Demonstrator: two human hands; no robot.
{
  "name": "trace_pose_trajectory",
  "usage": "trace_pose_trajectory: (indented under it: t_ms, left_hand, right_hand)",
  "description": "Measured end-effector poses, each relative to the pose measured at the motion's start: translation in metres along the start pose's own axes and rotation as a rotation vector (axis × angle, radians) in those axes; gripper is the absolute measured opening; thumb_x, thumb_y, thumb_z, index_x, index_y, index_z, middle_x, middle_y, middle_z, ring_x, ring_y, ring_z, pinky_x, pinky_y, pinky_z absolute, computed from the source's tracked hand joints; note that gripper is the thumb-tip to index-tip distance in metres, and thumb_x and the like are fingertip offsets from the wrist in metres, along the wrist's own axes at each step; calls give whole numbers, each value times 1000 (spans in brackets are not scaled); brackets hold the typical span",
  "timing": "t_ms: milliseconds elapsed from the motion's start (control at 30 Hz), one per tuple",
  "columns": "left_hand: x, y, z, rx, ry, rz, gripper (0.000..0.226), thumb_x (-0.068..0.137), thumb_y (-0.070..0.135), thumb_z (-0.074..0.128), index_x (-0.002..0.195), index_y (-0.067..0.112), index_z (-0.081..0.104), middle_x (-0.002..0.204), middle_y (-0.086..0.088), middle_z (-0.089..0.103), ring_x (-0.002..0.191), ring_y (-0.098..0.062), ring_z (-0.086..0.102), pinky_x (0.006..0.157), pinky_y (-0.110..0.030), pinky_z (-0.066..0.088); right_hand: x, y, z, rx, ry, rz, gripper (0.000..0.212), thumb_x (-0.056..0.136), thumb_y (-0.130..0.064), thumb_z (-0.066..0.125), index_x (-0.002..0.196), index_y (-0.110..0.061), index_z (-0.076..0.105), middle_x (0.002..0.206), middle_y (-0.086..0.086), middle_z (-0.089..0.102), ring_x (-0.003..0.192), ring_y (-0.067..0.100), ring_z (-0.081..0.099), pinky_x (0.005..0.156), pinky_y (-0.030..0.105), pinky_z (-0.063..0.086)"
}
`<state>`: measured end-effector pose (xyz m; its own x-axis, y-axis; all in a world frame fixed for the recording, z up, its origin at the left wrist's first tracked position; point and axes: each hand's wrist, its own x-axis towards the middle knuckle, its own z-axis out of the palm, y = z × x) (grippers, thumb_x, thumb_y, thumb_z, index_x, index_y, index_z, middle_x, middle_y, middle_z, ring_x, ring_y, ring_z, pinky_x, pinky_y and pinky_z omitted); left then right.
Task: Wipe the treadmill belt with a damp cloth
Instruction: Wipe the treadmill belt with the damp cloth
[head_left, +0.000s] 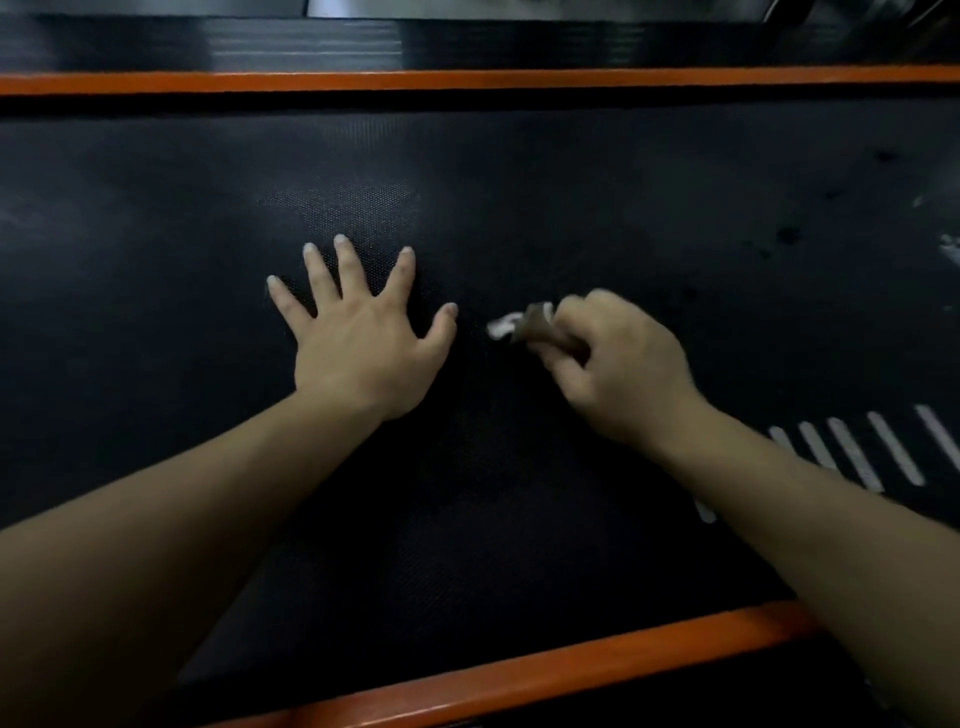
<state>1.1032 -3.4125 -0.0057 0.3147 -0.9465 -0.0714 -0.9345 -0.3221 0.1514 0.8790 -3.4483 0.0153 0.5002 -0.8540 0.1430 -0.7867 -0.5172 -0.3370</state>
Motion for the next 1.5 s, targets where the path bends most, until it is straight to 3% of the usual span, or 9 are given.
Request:
trace_pose_trajectory:
  t_ms: [67, 200, 433, 633, 800, 967, 1167, 1333, 1500]
  left_hand:
    - [-1, -1, -1, -10, -2, 20, 76, 94, 76, 20, 161, 40, 11, 170, -19, -4, 155, -39, -15, 118, -70, -10]
    - [0, 0, -1, -36, -11, 148, 73, 95, 76, 21, 160, 42, 18, 172, -11, -1, 156, -36, -13, 119, -68, -11]
    - [-6, -10, 0, -54, -30, 340, 66, 99, 66, 24, 160, 41, 19, 172, -6, 1, 157, -29, -12, 121, -63, -12]
    - [-3, 0, -2, -79, -43, 302, 58, 102, 57, 31, 156, 36, 29, 171, -8, 9, 157, -33, -7, 118, -69, -12]
    - [5, 41, -6, -185, -8, 149, 52, 102, 46, 41, 147, 21, 38, 165, -17, 18, 156, -39, -1, 117, -71, -9]
    - [2, 86, 6, -158, -31, 233, 58, 104, 49, 36, 158, 29, 26, 171, -11, 4, 157, -35, -10, 120, -66, -12]
    - [18, 111, 14, -102, -14, 97, 61, 103, 54, 21, 161, 34, 17, 172, -8, -2, 157, -31, -14, 114, -73, -16]
    - [21, 124, 14, -44, -32, 58, 65, 103, 54, 23, 160, 22, 21, 170, -19, -1, 156, -40, -12, 117, -71, -12]
    - [25, 155, 20, -63, -24, -41, 66, 104, 49, 25, 159, 13, 20, 165, -33, -5, 153, -47, -16, 115, -73, -12]
  right_hand:
    - [-6, 20, -12, -71, 3, 19, 16, 90, -43, 61, 93, -27, 61, 86, -4, 52, 77, 17, 52, 62, 30, 36]
    - [13, 67, -25, -137, 189, 420, 34, 92, -48, 58, 111, -21, 62, 104, 8, 61, 95, 31, 61, 69, 32, 39]
    - [-62, -20, -12, -58, -74, -15, 24, 86, -42, 60, 81, -18, 57, 77, -5, 47, 68, 17, 48, 57, 31, 39]
    - [-54, 5, -14, -147, 109, 305, 23, 89, -43, 62, 83, -25, 49, 83, -4, 49, 75, 17, 49, 60, 31, 33]
    - [-86, 3, -28, -5, -176, -169, 24, 81, -40, 57, 88, -18, 62, 83, -5, 52, 72, 17, 52, 60, 33, 44]
    - [-38, 91, -45, -141, 135, 263, 26, 89, -42, 63, 79, -25, 47, 81, -2, 48, 74, 25, 51, 62, 31, 32]
    - [-76, 71, -41, -28, -113, -180, 18, 80, -43, 54, 80, -25, 53, 78, -6, 47, 66, 18, 49, 56, 27, 37]
    - [10, 150, -52, -99, 149, 195, 27, 90, -47, 61, 81, -28, 45, 81, -3, 49, 79, 33, 57, 63, 31, 33]
    - [-13, 122, -38, -21, 50, -94, 28, 86, -47, 61, 76, -25, 46, 77, -5, 45, 68, 18, 46, 56, 30, 35]
